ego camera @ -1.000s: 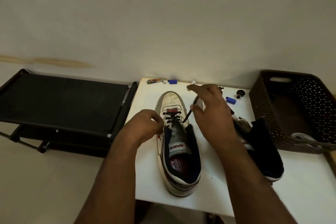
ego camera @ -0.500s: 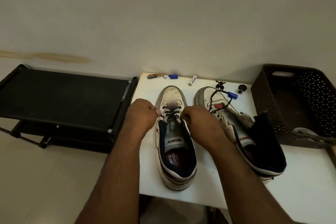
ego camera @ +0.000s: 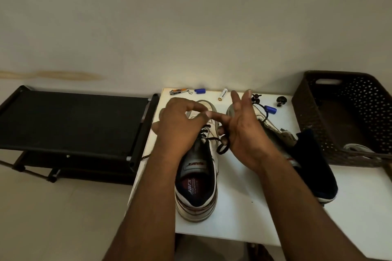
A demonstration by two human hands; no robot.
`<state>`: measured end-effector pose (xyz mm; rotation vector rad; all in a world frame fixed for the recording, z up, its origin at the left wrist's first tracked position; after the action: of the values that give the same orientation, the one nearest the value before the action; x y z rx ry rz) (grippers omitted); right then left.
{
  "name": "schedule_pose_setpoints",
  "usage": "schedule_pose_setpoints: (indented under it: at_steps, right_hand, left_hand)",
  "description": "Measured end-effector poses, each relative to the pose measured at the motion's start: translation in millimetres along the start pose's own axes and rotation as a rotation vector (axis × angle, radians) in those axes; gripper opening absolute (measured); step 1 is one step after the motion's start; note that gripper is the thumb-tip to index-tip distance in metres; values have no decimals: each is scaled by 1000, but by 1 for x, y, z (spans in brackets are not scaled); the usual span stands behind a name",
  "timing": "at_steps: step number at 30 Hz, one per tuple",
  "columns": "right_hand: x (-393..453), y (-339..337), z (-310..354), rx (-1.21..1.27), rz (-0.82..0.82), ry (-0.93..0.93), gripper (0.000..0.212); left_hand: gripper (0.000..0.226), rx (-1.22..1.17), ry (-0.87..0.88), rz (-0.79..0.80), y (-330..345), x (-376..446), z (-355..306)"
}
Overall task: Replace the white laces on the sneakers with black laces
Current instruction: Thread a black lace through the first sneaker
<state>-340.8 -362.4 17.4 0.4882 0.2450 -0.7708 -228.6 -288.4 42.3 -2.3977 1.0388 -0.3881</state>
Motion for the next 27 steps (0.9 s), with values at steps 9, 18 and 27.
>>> schedule_pose_setpoints:
  at_steps: [9, 18, 27]
  right_hand:
    - [-2, 6, -5, 17, 19, 41, 87]
    - [9, -5, -16, -70, -3, 10, 56]
    - [9, -11, -4, -564, -184, -283, 8]
  left_hand:
    - [23, 123, -112, 117, 15, -1, 4]
    - [6, -148, -152, -4, 9, -1, 6]
    - [8, -111, -239, 44, -3, -5, 21]
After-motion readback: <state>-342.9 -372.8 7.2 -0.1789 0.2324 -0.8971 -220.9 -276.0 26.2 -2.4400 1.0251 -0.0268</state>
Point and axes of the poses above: each hand's wrist, its own x-axis towards the middle knuckle, its own y-axis out of the palm, z = x × y, the point moved 6 cm from there along x, towards the middle knuckle, and after that the axes turned 4 degrees about y, right-handed, at the moved point
